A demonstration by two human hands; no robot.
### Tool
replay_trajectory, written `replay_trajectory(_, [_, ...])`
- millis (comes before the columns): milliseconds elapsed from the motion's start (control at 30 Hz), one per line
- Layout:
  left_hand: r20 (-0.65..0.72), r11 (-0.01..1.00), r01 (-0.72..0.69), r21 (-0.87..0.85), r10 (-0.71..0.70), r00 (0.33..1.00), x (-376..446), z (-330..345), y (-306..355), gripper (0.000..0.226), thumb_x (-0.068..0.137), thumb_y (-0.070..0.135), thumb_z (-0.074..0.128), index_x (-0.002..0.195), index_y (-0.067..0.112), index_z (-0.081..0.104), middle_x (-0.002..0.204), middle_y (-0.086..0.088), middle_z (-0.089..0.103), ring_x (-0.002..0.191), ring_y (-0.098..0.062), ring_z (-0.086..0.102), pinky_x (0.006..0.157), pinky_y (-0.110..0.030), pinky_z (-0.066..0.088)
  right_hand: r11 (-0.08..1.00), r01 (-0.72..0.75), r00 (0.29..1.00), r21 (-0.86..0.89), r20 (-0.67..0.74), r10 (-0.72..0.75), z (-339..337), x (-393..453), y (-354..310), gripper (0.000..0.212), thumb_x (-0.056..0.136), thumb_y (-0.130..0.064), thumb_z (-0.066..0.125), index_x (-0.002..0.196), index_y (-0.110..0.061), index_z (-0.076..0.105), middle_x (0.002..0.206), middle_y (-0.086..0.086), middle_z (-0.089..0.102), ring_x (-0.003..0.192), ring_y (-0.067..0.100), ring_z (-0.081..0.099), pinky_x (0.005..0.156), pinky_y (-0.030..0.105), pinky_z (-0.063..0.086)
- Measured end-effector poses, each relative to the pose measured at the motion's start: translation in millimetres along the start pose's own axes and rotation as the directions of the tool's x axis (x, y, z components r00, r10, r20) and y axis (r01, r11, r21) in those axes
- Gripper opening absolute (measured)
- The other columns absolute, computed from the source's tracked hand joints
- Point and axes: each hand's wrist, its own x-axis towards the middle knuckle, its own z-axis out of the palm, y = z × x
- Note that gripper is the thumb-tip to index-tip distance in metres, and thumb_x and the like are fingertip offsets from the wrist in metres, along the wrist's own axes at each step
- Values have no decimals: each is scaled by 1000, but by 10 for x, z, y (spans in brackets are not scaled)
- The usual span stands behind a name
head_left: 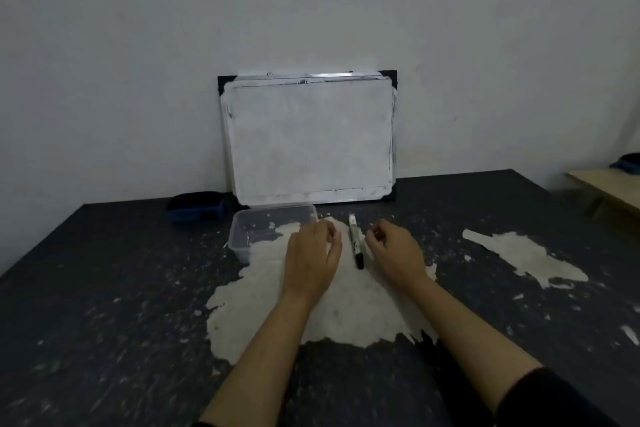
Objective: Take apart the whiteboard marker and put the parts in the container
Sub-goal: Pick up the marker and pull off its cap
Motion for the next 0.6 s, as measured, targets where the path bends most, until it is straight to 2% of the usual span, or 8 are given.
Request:
replay_trajectory(133, [7, 987, -95, 126, 95, 995, -367, -52, 19, 13, 92, 21, 51, 99, 15, 61, 99, 0, 60, 95, -16, 55, 87, -34, 46, 999, -48, 998, -20, 29, 49, -59, -255, -78, 19, 90, -34, 58, 83, -17, 64, 77, -1, 68, 73, 19, 64, 70, 38, 54])
replay_trajectory(233, [-4, 977, -130, 169, 132, 991, -488, -104, 14, 24, 90, 20, 55, 111, 12, 62, 122, -6, 60, 119, -22, 53, 103, -38, 42, 996, -63, 997, -60, 48, 65, -52, -348, -102, 21, 88, -40, 59, 89, -21, 67, 87, -3, 71, 87, 20, 65, 87, 42, 51])
replay_trajectory(267, [-2, 976, -131, 172, 134, 991, -516, -115, 6, 25, 90, 20, 54, 112, 12, 62, 122, -6, 60, 118, -22, 53, 103, -38, 43, 995, -74, 996, -66, 51, 78, -58, -371, -107, 22, 88, -42, 59, 91, -22, 67, 89, -4, 71, 90, 20, 64, 92, 42, 48])
replay_trajectory(333, [12, 981, -116, 158, 115, 993, -572, -144, 23, 21, 90, 20, 53, 107, 13, 62, 108, -3, 62, 103, -18, 57, 91, -36, 48, 994, -80, 996, -77, 40, 83, -46, -401, -117, 24, 87, -46, 59, 95, -24, 68, 92, -5, 71, 94, 19, 62, 98, 41, 44])
replay_trajectory(400, [5, 987, -26, 158, 25, 1000, -616, -158, 30, 17, 87, 19, 55, 102, 14, 61, 100, -1, 60, 95, -18, 56, 83, -33, 47, 992, -81, 996, -92, 33, 84, -37, -414, -118, 28, 87, -49, 60, 97, -25, 68, 91, -6, 72, 96, 20, 61, 98, 41, 43])
replay_trajectory(500, [-5, 978, 79, 192, -80, 997, -658, -151, -18, 23, 86, 17, 57, 108, 13, 59, 105, -2, 60, 100, -19, 55, 85, -30, 43, 987, -107, 993, -118, 41, 113, -19, -393, -130, 37, 84, -57, 62, 103, -26, 68, 92, -6, 73, 102, 21, 60, 98, 41, 44])
replay_trajectory(600, [47, 972, 151, 178, -162, 986, -651, -116, -66, 33, 87, 18, 56, 119, 10, 54, 120, -4, 57, 113, -20, 51, 94, -31, 40, 976, -146, 987, -164, 44, 155, 11, -347, -151, 48, 82, -66, 59, 108, -26, 68, 100, -4, 74, 112, 23, 57, 100, 41, 41])
